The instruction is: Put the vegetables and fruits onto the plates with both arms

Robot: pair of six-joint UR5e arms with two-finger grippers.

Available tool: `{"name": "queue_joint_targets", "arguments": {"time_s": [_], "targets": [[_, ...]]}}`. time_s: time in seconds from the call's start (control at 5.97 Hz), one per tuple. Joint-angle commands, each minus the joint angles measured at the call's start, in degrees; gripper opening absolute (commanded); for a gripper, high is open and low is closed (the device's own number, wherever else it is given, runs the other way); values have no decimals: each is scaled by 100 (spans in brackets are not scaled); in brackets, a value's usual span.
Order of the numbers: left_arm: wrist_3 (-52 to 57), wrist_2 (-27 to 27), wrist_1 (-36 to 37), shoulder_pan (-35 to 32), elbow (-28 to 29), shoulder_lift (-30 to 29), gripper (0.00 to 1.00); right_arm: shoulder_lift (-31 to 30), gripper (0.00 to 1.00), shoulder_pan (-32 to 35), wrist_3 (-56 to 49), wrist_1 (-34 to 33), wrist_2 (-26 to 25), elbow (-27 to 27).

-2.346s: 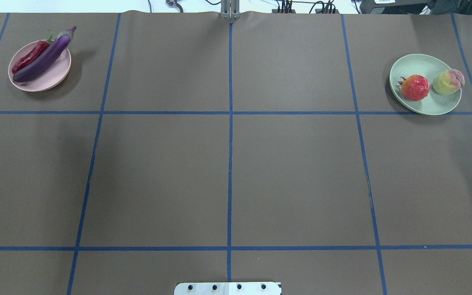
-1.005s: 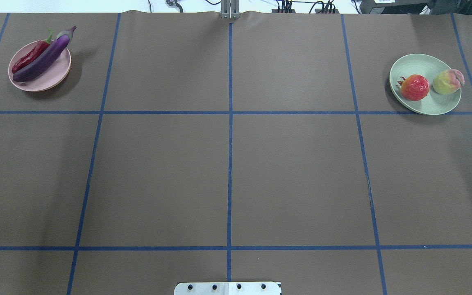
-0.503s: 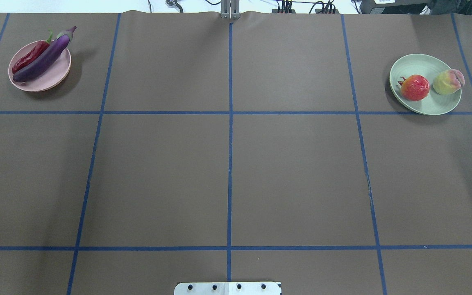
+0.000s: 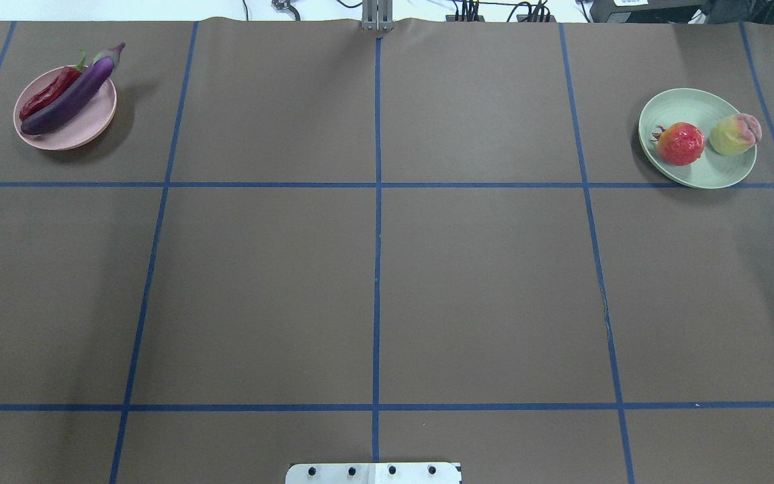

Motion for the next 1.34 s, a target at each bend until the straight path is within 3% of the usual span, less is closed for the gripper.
{"name": "queue_joint_targets", "arguments": {"time_s": [0.0,1.17], "targets": [[11,5,-11,-6,-31,1,100,-6,100,0,8,0,-20,-21],[2,4,-20,20,215,-7,100,3,100,-9,8,0,50,23]]}}
